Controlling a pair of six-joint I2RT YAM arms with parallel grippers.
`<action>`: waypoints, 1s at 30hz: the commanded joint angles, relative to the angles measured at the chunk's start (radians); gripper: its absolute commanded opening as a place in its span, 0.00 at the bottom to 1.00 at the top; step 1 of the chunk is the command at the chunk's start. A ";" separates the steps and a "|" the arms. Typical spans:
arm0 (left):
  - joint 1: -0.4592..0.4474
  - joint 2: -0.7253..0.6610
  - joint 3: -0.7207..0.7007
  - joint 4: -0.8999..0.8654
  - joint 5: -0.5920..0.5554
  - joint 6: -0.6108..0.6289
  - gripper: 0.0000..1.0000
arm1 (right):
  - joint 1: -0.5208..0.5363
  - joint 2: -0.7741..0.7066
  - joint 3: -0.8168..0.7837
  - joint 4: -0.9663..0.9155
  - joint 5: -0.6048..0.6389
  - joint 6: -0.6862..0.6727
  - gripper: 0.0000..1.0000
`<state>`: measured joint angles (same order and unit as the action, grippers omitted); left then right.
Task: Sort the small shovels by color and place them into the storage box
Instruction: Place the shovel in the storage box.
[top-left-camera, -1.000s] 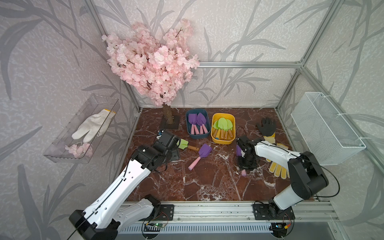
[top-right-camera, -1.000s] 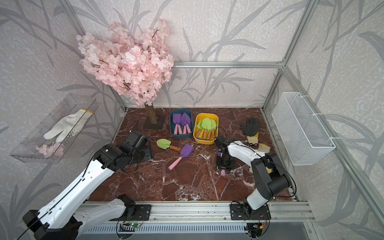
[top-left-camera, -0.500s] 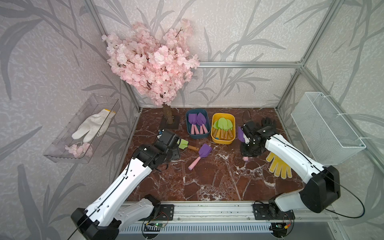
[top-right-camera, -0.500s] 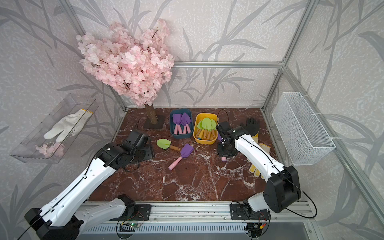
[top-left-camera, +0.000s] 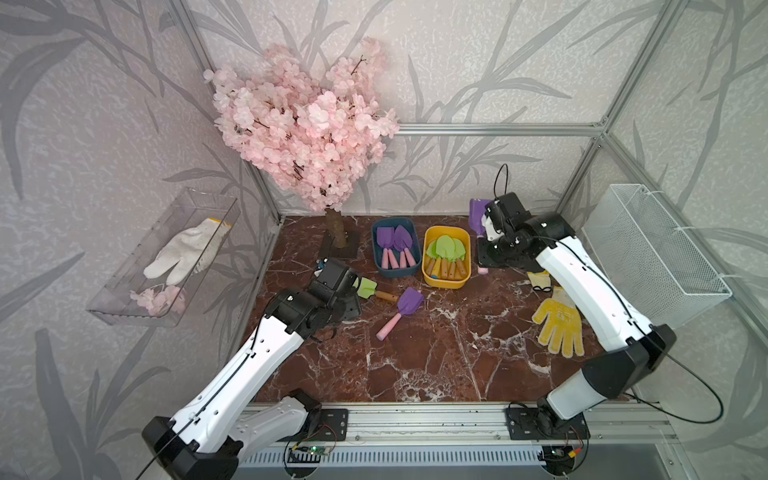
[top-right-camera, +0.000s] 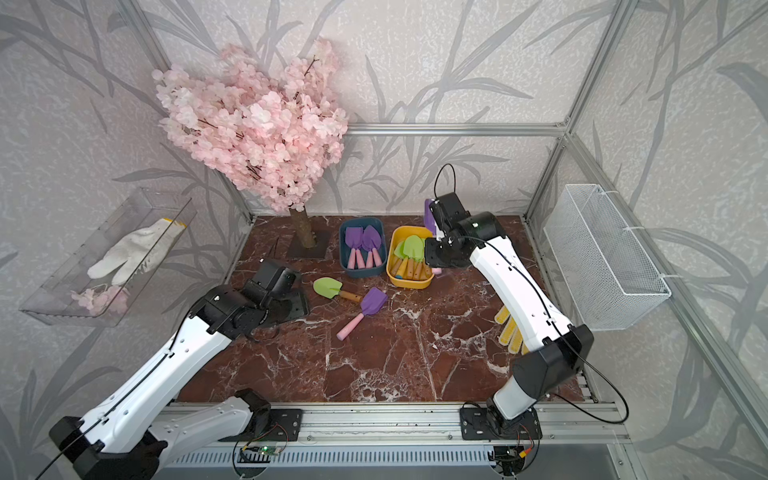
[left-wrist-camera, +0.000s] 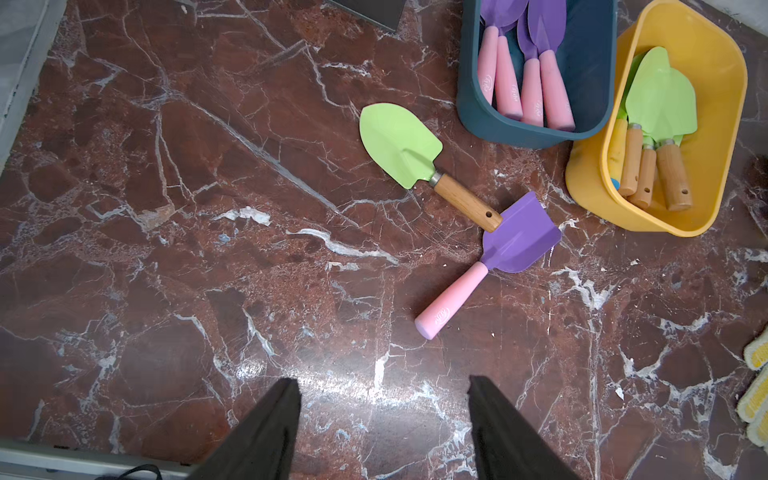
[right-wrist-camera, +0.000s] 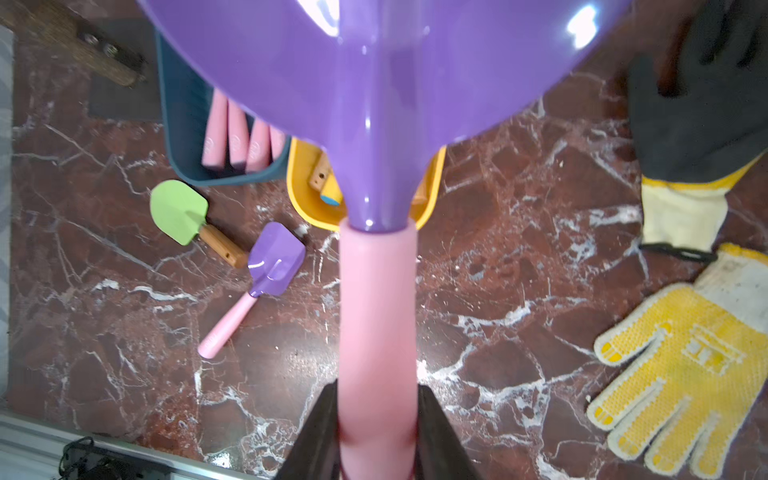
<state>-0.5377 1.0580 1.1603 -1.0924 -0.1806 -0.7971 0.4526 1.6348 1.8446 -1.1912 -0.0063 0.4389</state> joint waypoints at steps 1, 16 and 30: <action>0.007 -0.011 0.016 -0.029 -0.003 0.002 0.68 | 0.015 0.100 0.161 -0.046 -0.009 -0.027 0.10; 0.024 -0.053 0.005 -0.058 -0.007 -0.007 0.68 | 0.127 0.609 0.910 -0.135 0.003 -0.066 0.11; 0.032 -0.061 -0.017 -0.048 0.008 -0.005 0.68 | 0.227 0.833 0.928 0.097 0.018 0.037 0.11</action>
<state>-0.5102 1.0149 1.1603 -1.1320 -0.1764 -0.8009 0.6708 2.4218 2.7434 -1.1770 0.0219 0.4225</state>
